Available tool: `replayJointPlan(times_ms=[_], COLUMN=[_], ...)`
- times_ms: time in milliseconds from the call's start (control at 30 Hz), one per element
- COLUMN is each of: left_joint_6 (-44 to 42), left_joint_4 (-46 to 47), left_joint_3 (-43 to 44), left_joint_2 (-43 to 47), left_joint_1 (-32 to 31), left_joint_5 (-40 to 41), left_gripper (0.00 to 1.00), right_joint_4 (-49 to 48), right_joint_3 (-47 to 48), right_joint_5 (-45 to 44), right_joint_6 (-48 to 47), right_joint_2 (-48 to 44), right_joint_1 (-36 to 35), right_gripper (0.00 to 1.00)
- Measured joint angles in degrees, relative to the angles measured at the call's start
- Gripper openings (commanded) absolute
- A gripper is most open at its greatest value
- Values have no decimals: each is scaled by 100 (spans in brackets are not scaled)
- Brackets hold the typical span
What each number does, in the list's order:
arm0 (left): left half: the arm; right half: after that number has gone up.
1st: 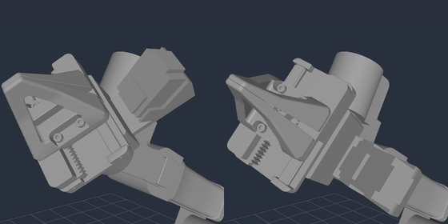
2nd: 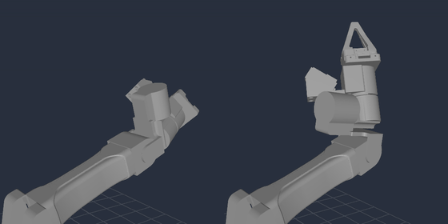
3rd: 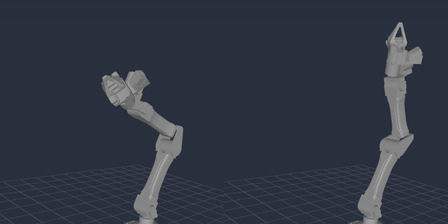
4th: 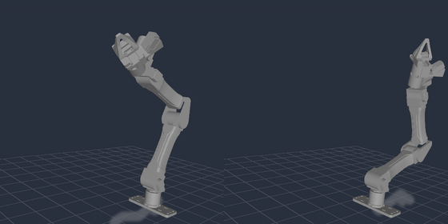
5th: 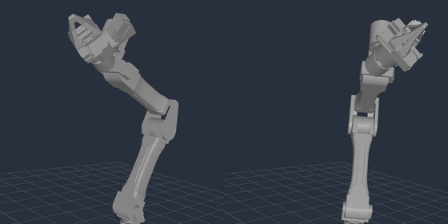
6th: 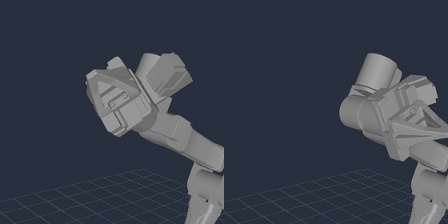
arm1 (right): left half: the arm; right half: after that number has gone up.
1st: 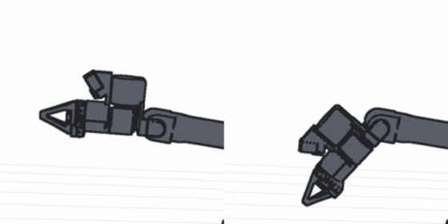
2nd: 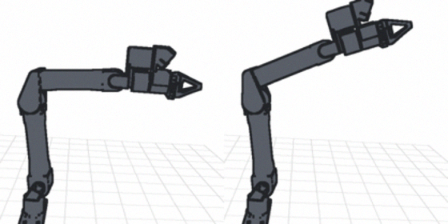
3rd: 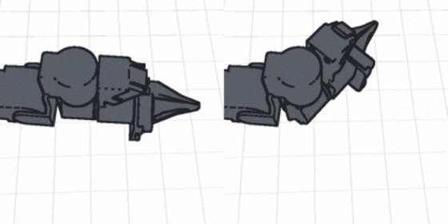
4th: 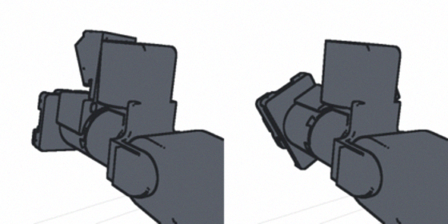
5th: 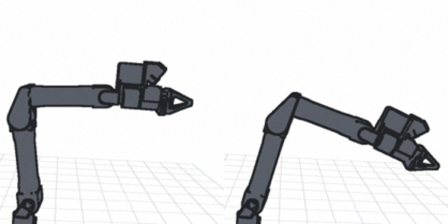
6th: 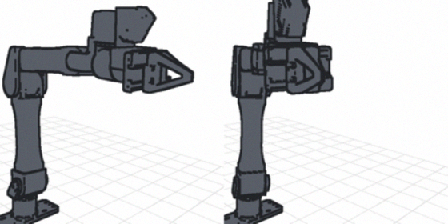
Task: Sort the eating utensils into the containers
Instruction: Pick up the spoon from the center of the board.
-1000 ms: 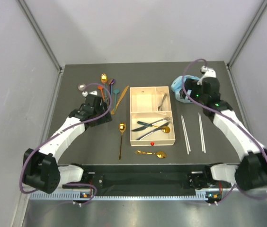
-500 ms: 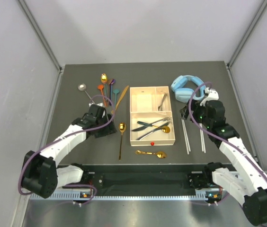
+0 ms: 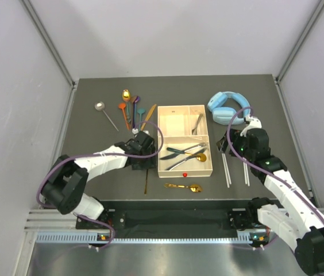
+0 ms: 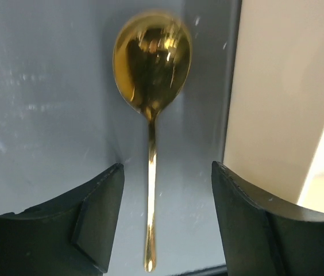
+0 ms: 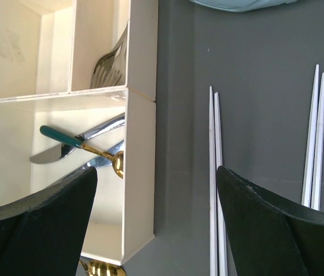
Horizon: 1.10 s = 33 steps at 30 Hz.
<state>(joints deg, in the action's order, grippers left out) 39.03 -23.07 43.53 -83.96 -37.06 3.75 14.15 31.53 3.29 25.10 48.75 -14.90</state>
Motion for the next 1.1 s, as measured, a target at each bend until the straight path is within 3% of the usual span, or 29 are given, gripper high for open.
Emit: replayJointPlan(times_ms=[167,433,533,667,1100], left_joint_6=[127,219,195,131,223], left_joint_4=[111,4,-50,-39,343], left_joint_3=[94,107,105,118,256], left_joint_2=[-146,-203,-227,-374,-509], left_joint_1=[-24,-31,-24,-24,-168], left_joint_5=[227,621,704,739,542], left_gripper=[61,27,20,0,0], right_joint_4=[-2,-11,-44,-118,-116], right_joint_3=[0,0,0,0,2], right_joint_5=[4,59,103,157,199], right_joint_6=[-4,-4,-2,0,-2], right_joint_2=[-70,-42,17,48,48], right_joint_1=[0,0,0,0,0], right_gripper=[86,86,86,86,86])
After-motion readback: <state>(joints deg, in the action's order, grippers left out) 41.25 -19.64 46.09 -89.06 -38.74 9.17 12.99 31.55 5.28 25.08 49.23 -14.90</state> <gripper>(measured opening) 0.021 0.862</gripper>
